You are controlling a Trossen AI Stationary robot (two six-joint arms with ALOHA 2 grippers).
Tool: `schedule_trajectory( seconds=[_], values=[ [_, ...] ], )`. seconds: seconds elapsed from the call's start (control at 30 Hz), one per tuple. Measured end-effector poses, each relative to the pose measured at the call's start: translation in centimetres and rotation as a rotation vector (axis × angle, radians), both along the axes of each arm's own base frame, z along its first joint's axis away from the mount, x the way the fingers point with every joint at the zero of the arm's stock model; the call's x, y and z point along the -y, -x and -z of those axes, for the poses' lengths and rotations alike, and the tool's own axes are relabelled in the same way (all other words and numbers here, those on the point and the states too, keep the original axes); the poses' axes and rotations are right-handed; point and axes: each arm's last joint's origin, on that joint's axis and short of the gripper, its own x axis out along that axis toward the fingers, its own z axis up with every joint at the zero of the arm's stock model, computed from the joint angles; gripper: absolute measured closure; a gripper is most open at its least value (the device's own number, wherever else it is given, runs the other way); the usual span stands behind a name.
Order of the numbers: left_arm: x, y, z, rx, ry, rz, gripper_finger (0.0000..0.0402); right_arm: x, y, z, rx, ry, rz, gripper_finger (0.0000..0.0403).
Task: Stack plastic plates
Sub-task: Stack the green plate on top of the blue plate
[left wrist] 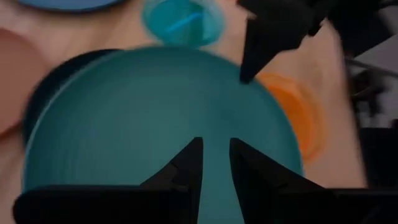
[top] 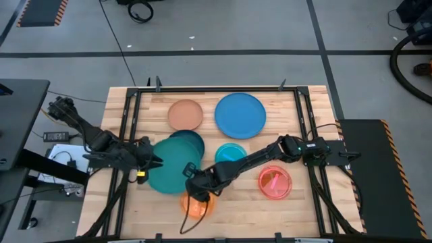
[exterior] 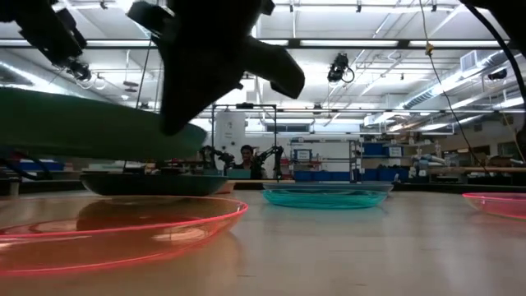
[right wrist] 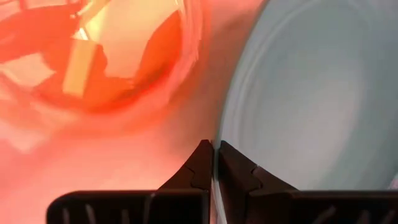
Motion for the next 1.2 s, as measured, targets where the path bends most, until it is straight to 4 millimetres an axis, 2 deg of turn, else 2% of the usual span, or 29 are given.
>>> schedule_trajectory(
  seconds=[0.3, 0.53, 0.8, 1.03, 1.2],
  values=[
    [-1.0, -0.2, 0.2, -0.003, -0.117, -0.064, 0.0315, 3.7, -0.1, 0.1, -0.075, 0.033, 0.096, 0.0382],
    [-1.2, -0.3, 0.2, -0.002, -0.08, -0.105, 0.0315, 5.2, 0.1, 0.2, -0.114, 0.055, 0.151, 0.0382],
    [-1.1, -0.4, 0.3, -0.005, -0.029, -0.156, 0.0315, 8.3, 0.9, -1.3, -0.139, 0.009, 0.338, 0.0383],
    [-1.2, -1.3, 0.9, -0.02, -0.189, -0.172, 0.0315, 12.2, 1.7, -2.3, -0.191, -0.069, 0.52, 0.0383],
    [-1.5, -2.1, 1.3, -0.048, -0.274, -0.196, 0.0315, 13.4, 1.8, -2.9, -0.161, -0.079, 0.571, 0.0383]
  ],
)
